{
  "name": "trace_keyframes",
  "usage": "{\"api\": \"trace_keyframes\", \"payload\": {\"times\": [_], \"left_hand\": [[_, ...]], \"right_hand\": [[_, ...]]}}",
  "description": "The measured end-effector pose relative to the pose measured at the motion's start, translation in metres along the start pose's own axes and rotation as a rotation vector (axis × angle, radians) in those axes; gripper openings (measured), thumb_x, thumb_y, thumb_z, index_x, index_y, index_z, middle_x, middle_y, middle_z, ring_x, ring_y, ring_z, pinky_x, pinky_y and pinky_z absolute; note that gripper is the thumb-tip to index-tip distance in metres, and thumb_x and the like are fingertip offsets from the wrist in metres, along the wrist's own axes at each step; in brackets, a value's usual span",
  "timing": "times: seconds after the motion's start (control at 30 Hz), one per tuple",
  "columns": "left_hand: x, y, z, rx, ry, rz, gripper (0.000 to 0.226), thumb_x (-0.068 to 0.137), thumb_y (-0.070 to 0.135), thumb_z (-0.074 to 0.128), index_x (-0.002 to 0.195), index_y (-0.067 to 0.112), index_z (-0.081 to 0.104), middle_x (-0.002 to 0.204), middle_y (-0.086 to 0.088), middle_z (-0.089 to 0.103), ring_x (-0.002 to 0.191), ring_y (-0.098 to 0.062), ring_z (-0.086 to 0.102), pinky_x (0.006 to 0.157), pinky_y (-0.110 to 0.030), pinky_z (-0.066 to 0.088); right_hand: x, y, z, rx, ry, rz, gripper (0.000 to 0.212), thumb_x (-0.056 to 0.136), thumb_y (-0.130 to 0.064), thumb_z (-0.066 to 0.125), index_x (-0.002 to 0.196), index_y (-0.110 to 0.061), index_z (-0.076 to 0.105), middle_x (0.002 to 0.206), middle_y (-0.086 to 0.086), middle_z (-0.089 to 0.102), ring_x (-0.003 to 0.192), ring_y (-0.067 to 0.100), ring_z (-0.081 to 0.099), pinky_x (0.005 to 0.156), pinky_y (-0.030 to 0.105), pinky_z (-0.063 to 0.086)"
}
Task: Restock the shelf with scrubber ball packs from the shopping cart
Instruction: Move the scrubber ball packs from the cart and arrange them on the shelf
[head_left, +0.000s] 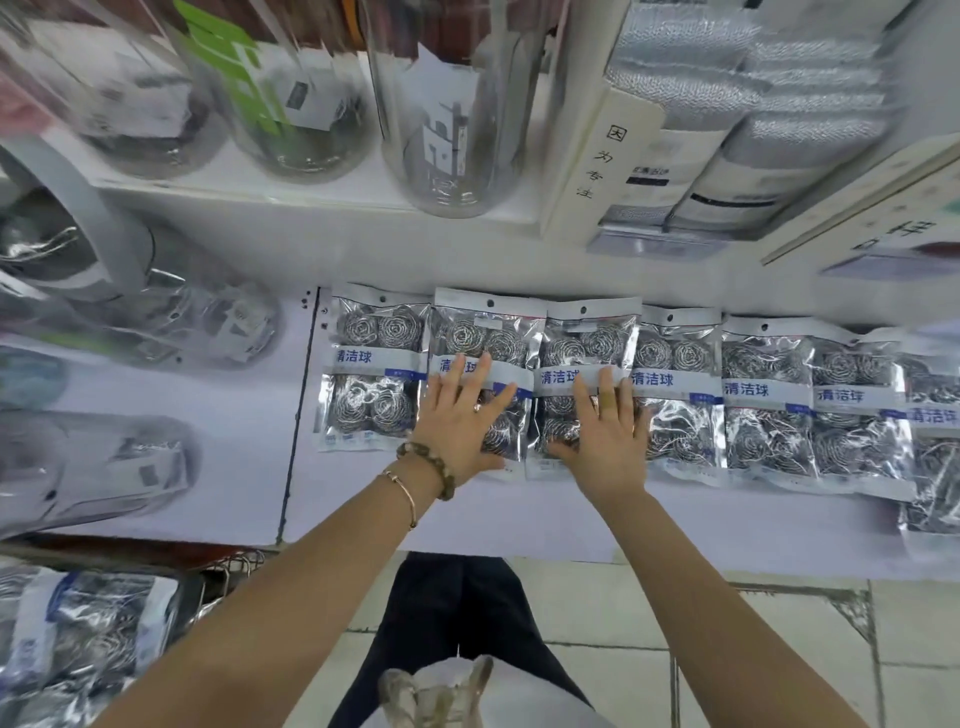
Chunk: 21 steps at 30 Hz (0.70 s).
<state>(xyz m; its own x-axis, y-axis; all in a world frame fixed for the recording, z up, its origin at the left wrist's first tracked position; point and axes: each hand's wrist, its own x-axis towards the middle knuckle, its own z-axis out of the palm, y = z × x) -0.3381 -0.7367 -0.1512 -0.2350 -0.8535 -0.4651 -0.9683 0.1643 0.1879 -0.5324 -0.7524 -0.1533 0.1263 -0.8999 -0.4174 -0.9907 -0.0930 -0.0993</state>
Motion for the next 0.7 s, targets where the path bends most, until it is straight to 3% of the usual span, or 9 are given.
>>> {"api": "trace_keyframes", "payload": {"times": [0.23, 0.5, 0.7], "left_hand": [[0.024, 0.011, -0.005, -0.005, -0.112, -0.085, 0.105, 0.074, 0.064, 0.057, 0.146, 0.027, -0.009, 0.149, -0.017, -0.026, 0.135, -0.043, -0.021, 0.109, -0.053, -0.008], [0.034, 0.020, -0.009, -0.003, -0.143, -0.107, 0.097, 0.084, 0.039, 0.061, 0.146, 0.022, -0.012, 0.148, -0.021, -0.025, 0.134, -0.046, -0.019, 0.110, -0.054, -0.005], [0.042, 0.022, -0.003, 0.009, -0.133, -0.113, 0.098, 0.083, 0.042, 0.063, 0.146, 0.022, -0.009, 0.149, -0.022, -0.023, 0.134, -0.048, -0.018, 0.110, -0.056, -0.002]], "right_hand": [[0.017, -0.003, -0.004, -0.085, -0.094, 0.020, 0.094, 0.084, -0.058, 0.054, 0.149, -0.028, -0.006, 0.156, 0.008, -0.018, 0.144, 0.030, -0.012, 0.113, 0.052, -0.005], [0.030, -0.007, 0.000, -0.085, -0.141, 0.006, 0.094, 0.085, -0.056, 0.055, 0.149, -0.027, -0.008, 0.156, 0.010, -0.017, 0.144, 0.032, -0.010, 0.116, 0.048, -0.003], [0.032, -0.005, 0.000, -0.073, -0.130, -0.002, 0.094, 0.084, -0.057, 0.056, 0.149, -0.027, -0.004, 0.157, 0.009, -0.015, 0.145, 0.031, -0.009, 0.116, 0.048, -0.002]]}}
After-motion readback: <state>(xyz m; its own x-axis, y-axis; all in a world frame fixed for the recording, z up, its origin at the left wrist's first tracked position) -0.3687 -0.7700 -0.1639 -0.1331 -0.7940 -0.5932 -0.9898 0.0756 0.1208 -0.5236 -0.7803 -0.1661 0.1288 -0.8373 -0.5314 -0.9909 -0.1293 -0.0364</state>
